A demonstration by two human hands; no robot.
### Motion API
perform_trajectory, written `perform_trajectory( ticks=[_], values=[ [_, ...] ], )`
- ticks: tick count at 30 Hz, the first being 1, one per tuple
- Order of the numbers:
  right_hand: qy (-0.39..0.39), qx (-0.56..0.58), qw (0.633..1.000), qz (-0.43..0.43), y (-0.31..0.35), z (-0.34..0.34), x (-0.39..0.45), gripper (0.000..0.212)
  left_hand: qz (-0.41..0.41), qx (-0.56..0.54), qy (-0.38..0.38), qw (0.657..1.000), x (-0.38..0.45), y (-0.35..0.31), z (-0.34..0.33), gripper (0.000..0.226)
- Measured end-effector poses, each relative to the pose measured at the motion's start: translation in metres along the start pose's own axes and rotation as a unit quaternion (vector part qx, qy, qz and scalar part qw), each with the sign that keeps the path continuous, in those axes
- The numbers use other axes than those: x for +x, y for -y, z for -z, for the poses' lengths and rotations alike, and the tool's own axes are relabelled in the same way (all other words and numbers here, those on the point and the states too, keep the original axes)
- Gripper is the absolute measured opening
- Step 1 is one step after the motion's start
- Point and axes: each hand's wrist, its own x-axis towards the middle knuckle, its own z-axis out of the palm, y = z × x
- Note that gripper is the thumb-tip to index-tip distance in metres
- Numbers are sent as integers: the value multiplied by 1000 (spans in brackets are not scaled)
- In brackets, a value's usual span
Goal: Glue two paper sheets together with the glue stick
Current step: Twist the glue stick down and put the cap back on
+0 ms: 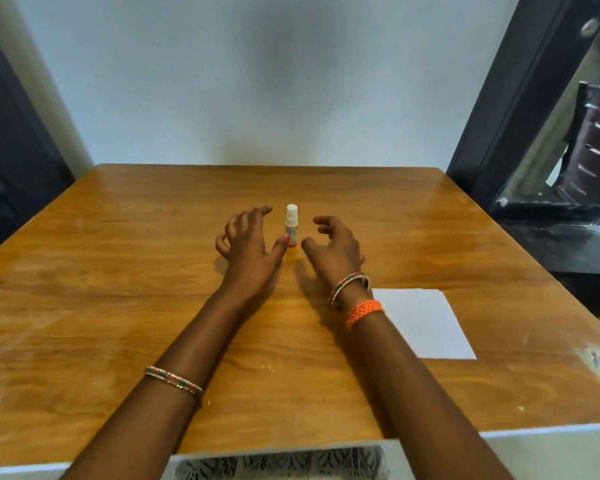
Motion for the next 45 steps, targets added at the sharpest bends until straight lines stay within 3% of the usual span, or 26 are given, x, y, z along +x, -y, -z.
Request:
perform_trajectory(
  ticks=[3, 7, 13, 17, 21, 25, 29, 35, 38, 42, 45],
  values=[
    [23, -21, 1000, 2, -1, -20, 12, 38, -21, 18, -9, 1000, 9, 1, -6, 42],
    [39, -7, 999, 26, -5, -32, 20, 22, -29, 28, -3, 999, 10, 8, -9, 38],
    [107, 179, 973, 100, 0, -23, 21, 28, 10, -93, -1, 996, 5, -6, 3, 33],
    [142, 230, 953, 141, 2, -22, 20, 36, 42, -163, -16, 986, 8, -4, -4, 34],
    [122, 280, 948, 86, 1, -20, 18, 42, 40, -216, -42, 975, 16, 8, -9, 30],
    [144, 382, 913, -17, 3, -20, 13, 19, 60, -258, -60, 962, 20, 8, -7, 17],
    [147, 430, 890, -35, 6, -23, 7, 14, 54, -252, -83, 963, 20, 5, -1, 13],
    [173, 438, 880, -61, 8, -27, -2, 11, 81, -342, -31, 936, 19, 8, 3, 51],
    [161, 423, 891, -39, 11, -27, -5, 16, 103, -350, -33, 930, 20, 8, 9, 54],
    [96, 361, 926, 49, 13, -27, -5, 27, 130, -357, -57, 923, 21, 5, 12, 23],
    [88, 335, 937, 53, 12, -24, -3, 31, 137, -386, -53, 911, 21, 5, 12, 20]
  ],
)
